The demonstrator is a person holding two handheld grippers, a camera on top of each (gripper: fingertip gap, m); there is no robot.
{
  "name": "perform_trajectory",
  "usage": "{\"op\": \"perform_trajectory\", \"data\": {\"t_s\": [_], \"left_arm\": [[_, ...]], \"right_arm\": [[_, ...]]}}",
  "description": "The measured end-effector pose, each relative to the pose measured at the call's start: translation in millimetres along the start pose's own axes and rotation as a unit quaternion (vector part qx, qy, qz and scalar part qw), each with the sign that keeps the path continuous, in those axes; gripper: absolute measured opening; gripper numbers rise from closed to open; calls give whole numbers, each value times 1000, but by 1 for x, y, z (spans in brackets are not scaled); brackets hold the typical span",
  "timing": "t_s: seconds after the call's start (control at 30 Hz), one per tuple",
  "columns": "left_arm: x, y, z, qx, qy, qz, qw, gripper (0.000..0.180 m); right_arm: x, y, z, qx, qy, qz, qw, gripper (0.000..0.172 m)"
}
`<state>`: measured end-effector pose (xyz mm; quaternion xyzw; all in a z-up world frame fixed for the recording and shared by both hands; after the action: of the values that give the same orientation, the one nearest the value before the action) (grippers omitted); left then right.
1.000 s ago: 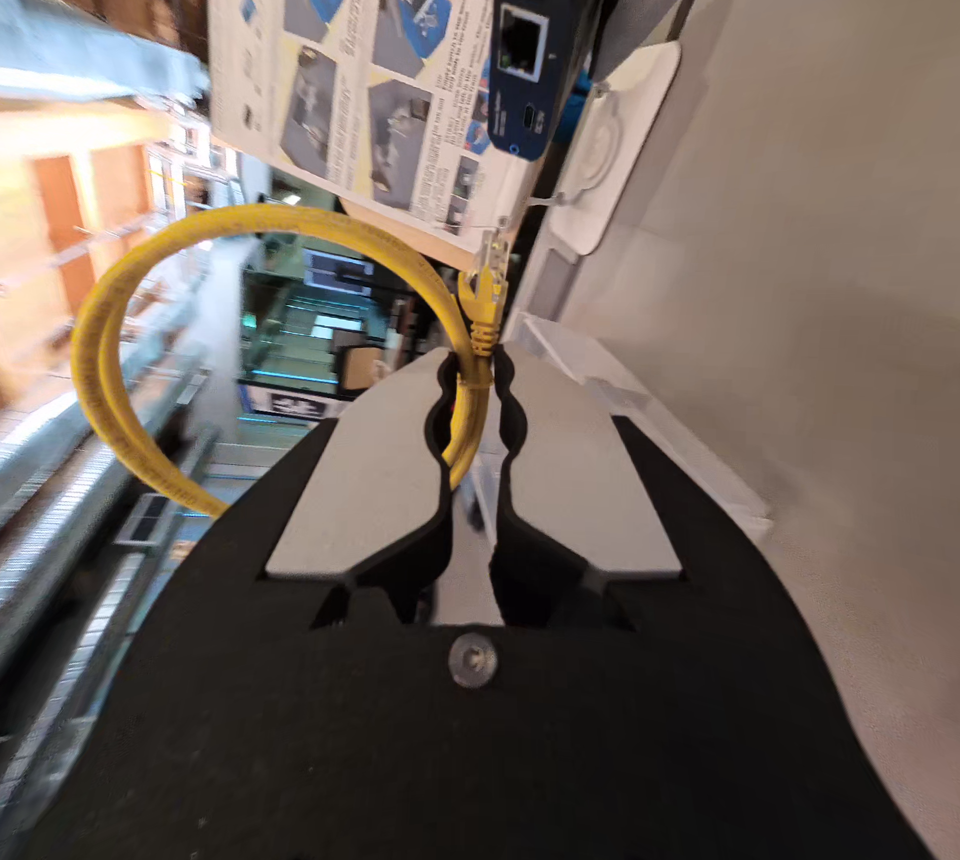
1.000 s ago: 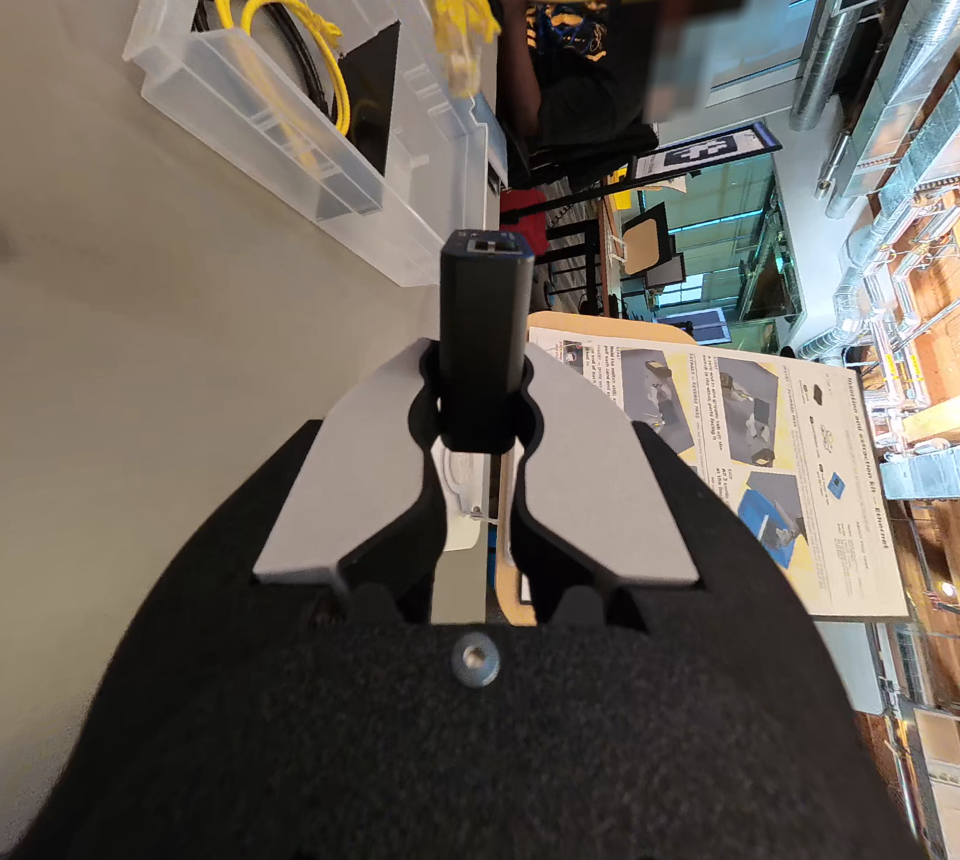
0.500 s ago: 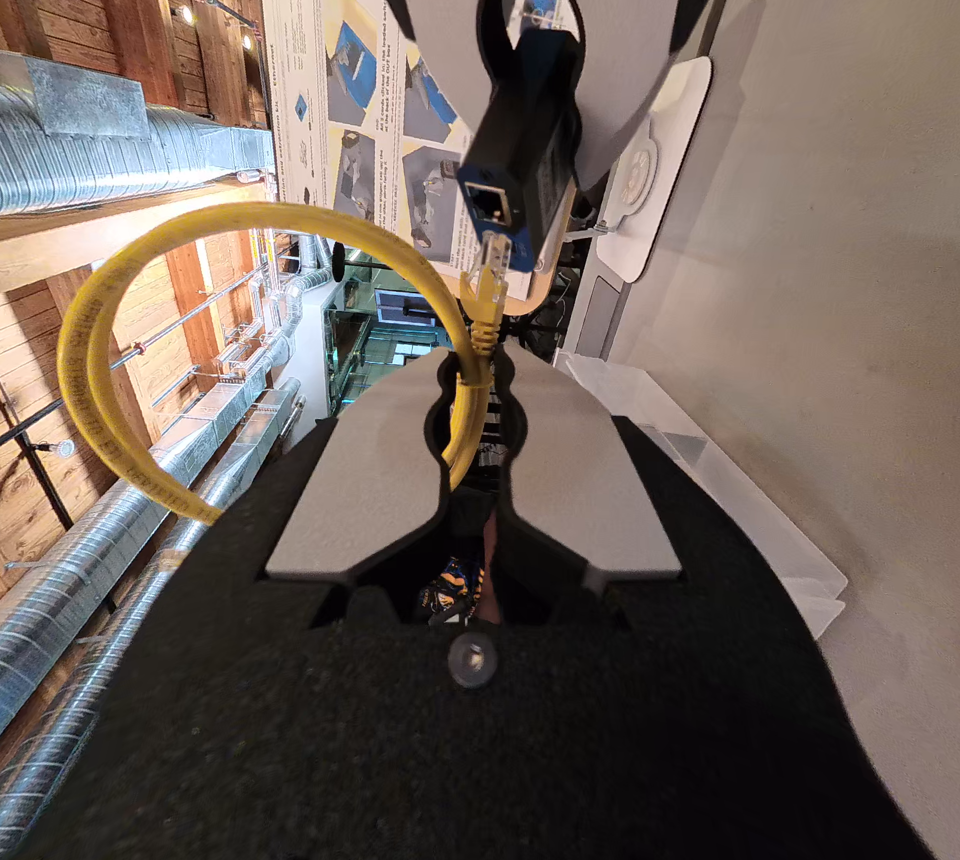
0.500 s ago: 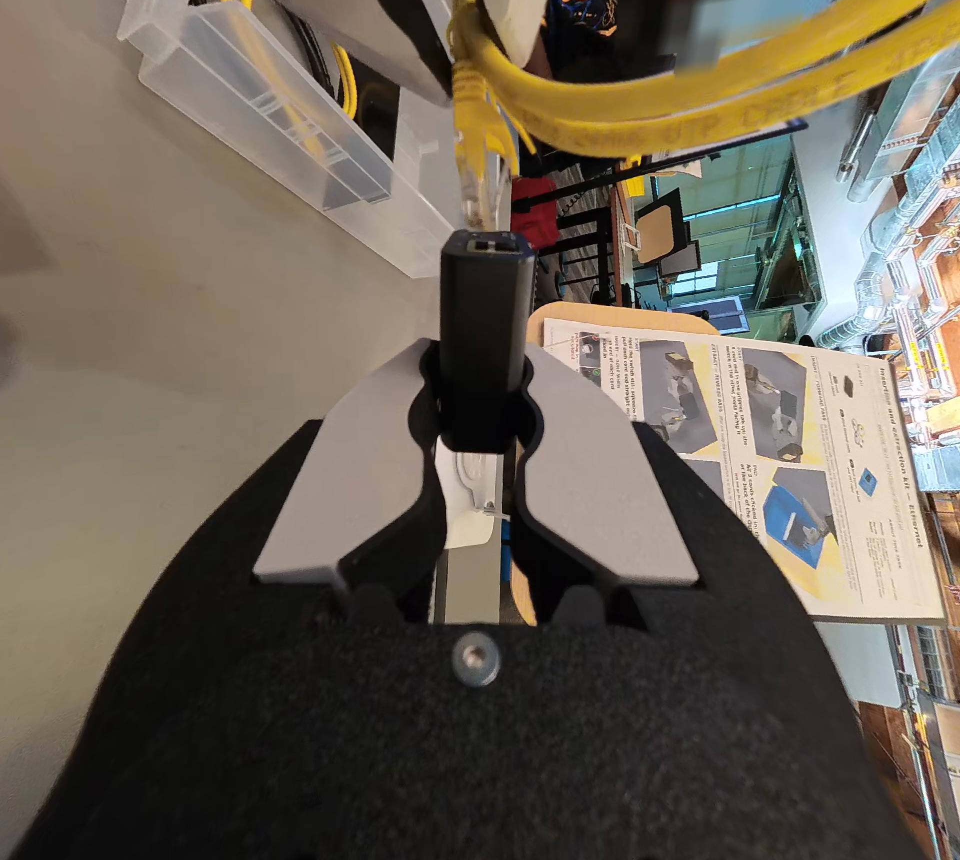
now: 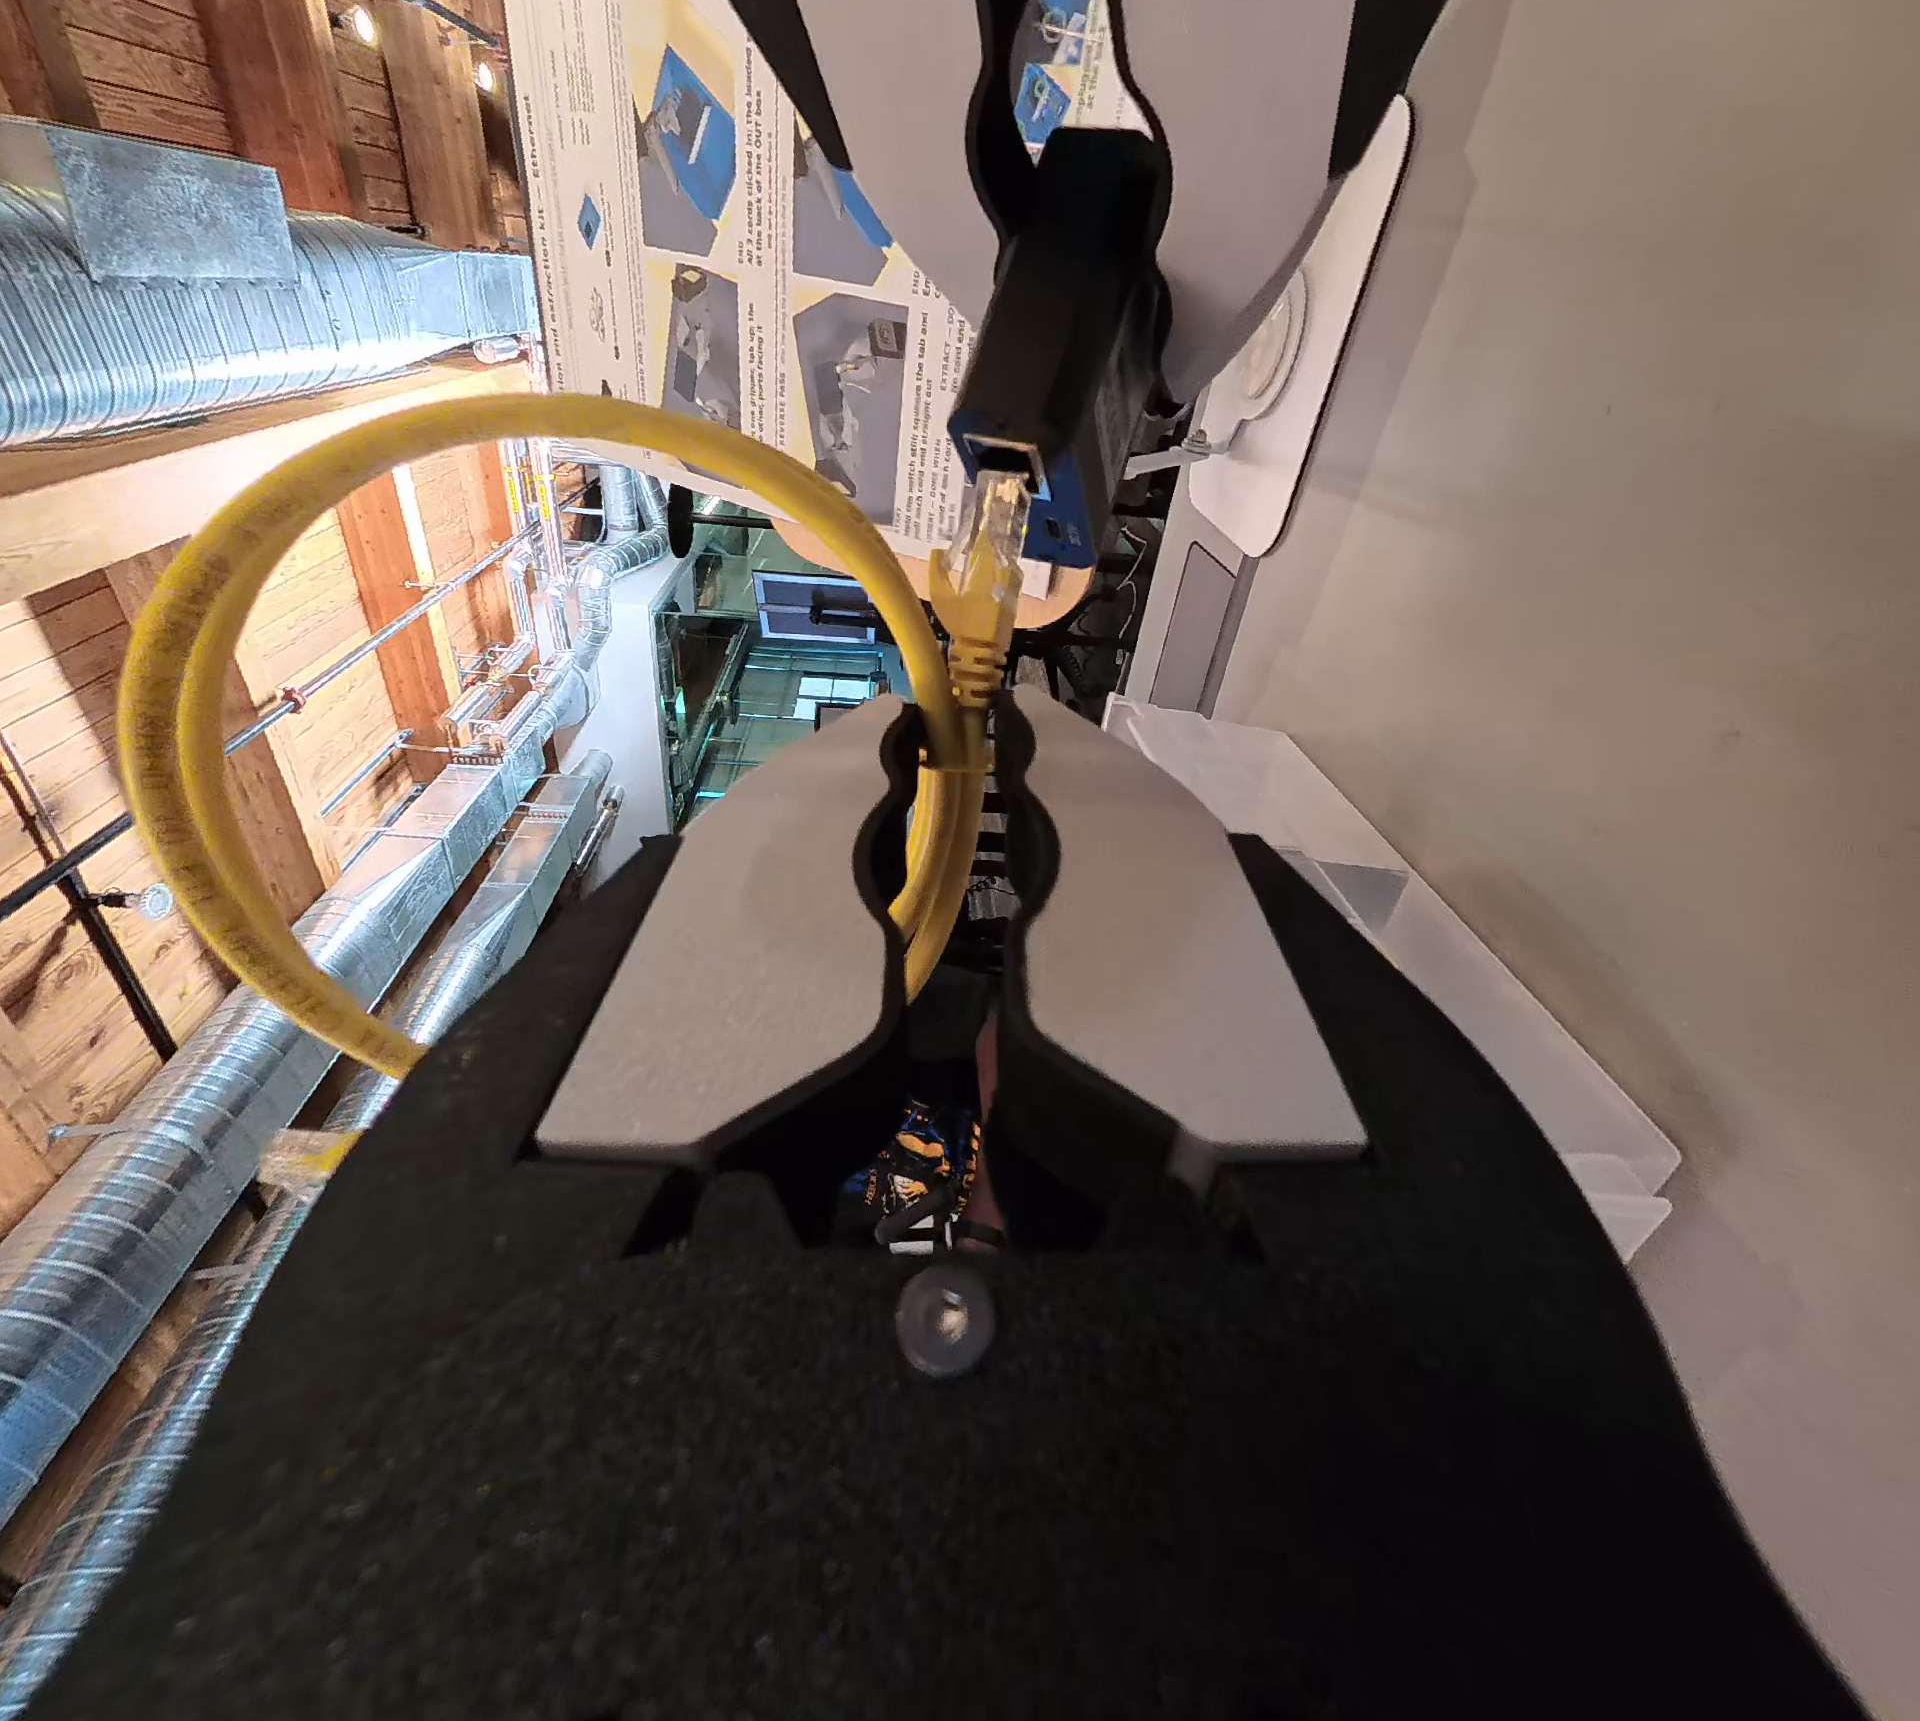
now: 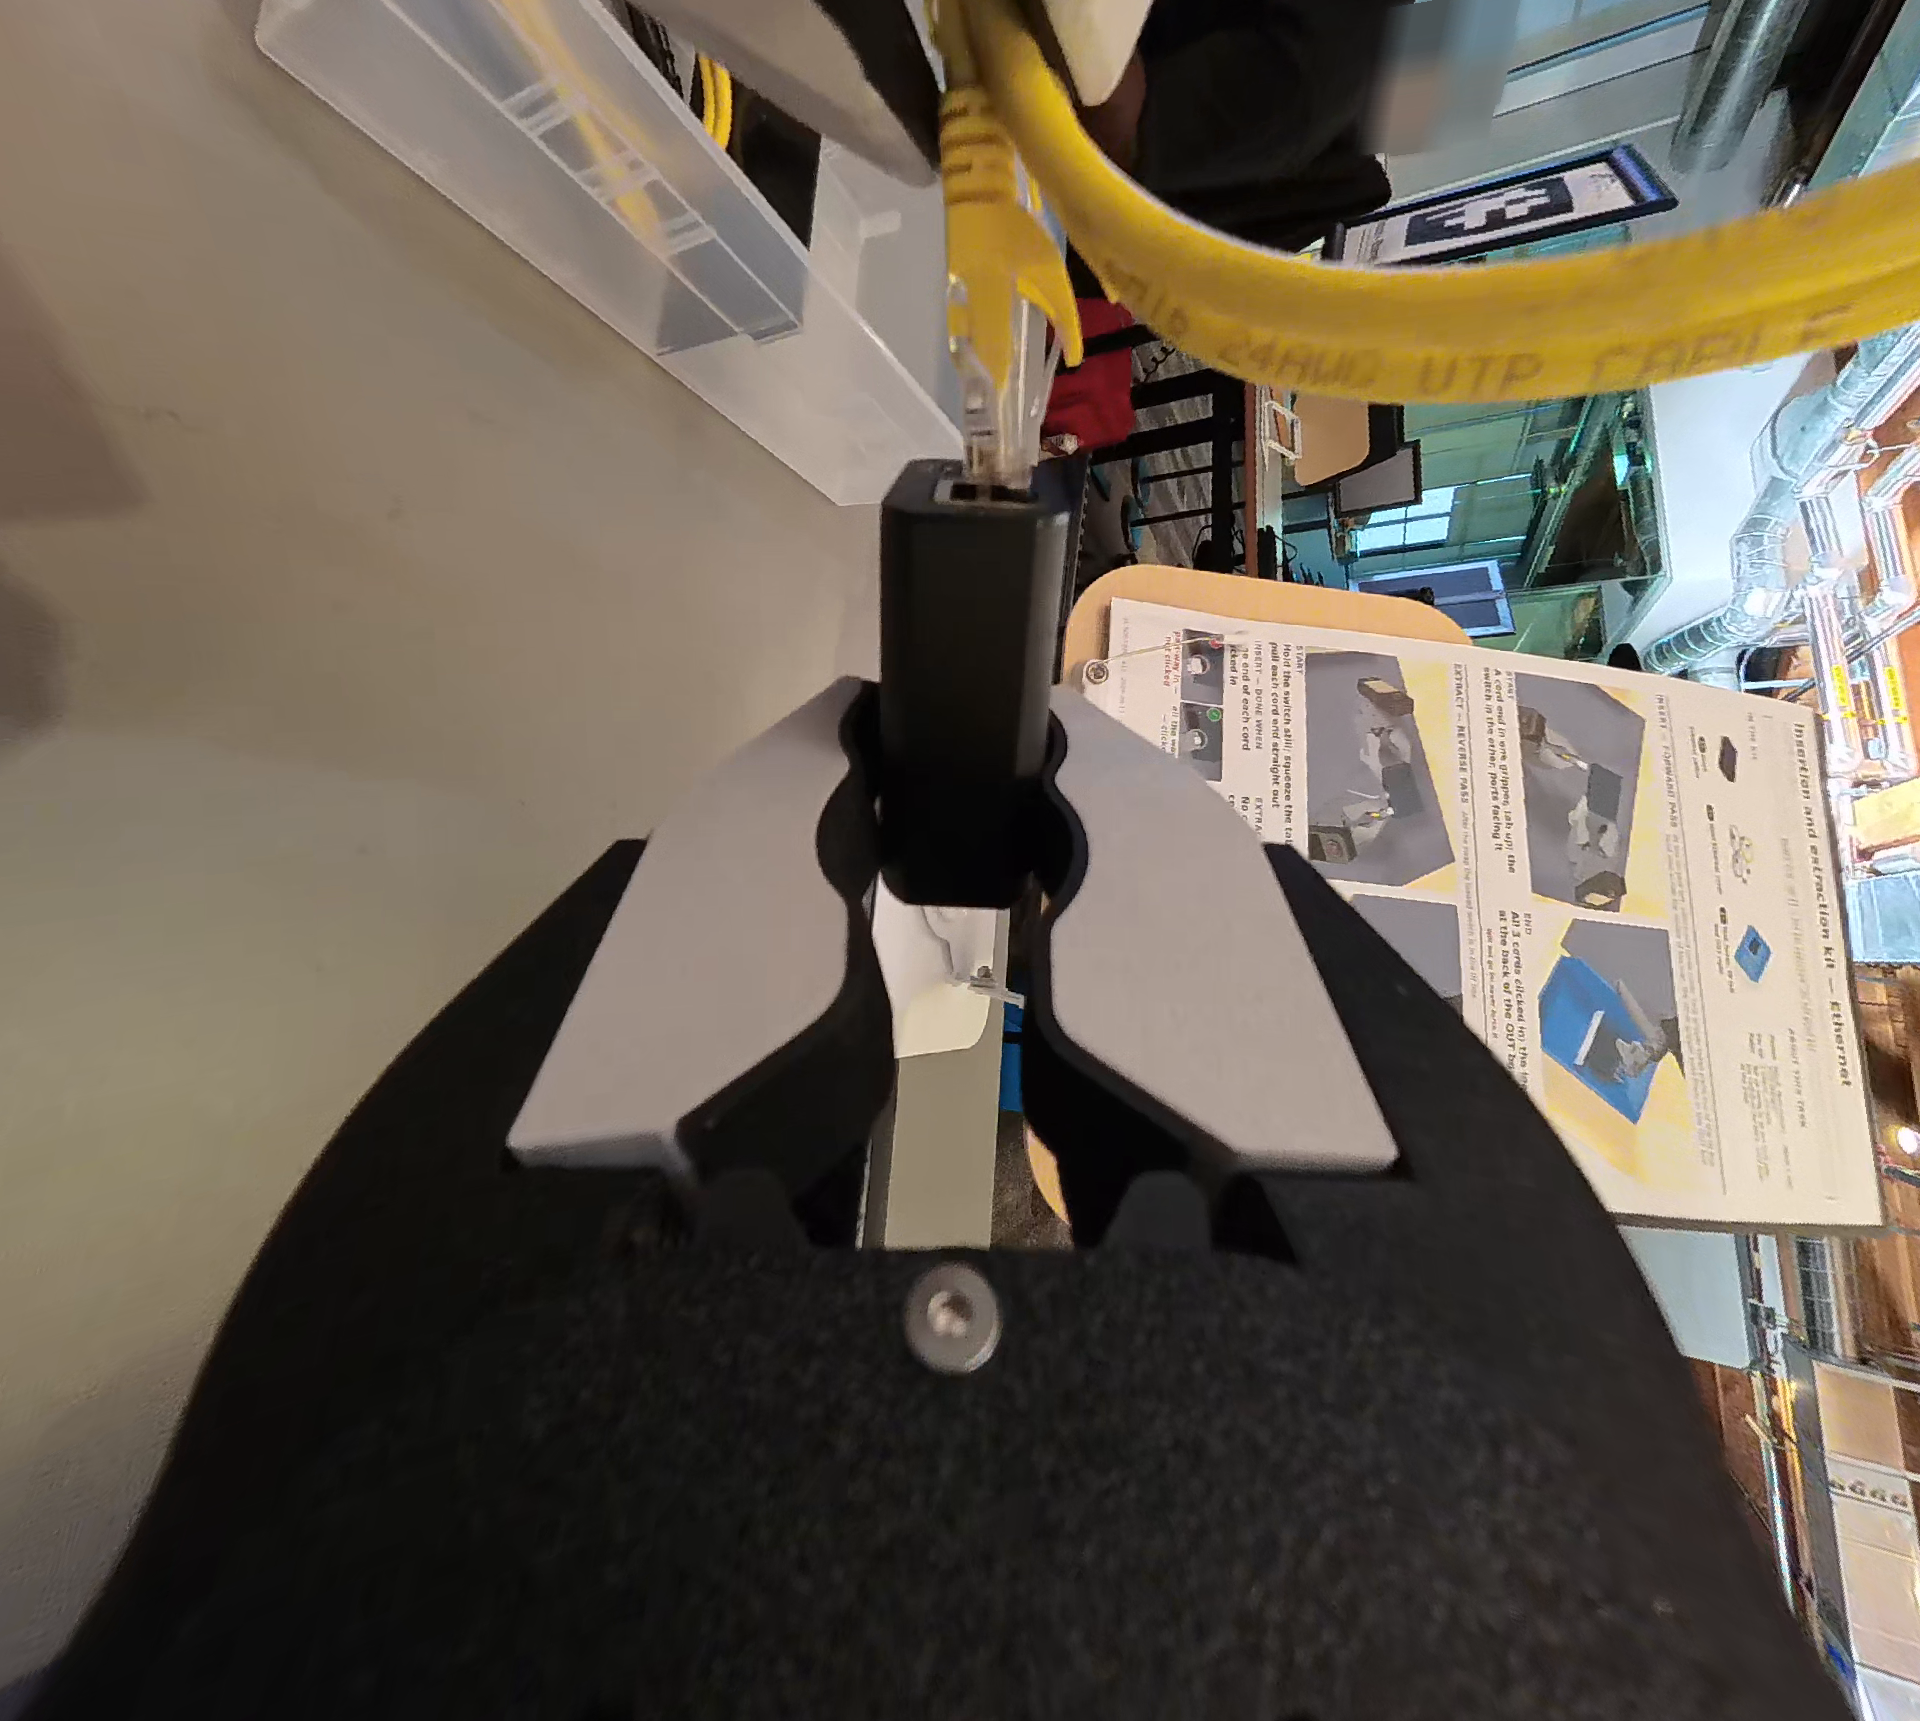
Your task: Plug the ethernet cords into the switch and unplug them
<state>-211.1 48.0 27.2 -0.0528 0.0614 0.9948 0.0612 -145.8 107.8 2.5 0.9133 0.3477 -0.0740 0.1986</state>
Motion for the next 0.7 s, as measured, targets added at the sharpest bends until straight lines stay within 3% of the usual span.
{"op": "perform_trajectory", "data": {"t_s": [0.7], "left_arm": [[3,-10,-16,33,-2,30,999,13]], "right_arm": [[6,-10,13,-17,14,25,999,25]]}}
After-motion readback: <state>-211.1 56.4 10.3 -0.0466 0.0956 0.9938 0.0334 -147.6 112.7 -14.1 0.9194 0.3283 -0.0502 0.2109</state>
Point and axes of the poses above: each gripper's, where its closed fingertips meet, y back along the fingers, x out of its underside, z = x × y across the jaws, the point moved 2 cm from there along y, back along the fingers, and after that the axes turned 3 degrees about x, right-handed, at the moved point
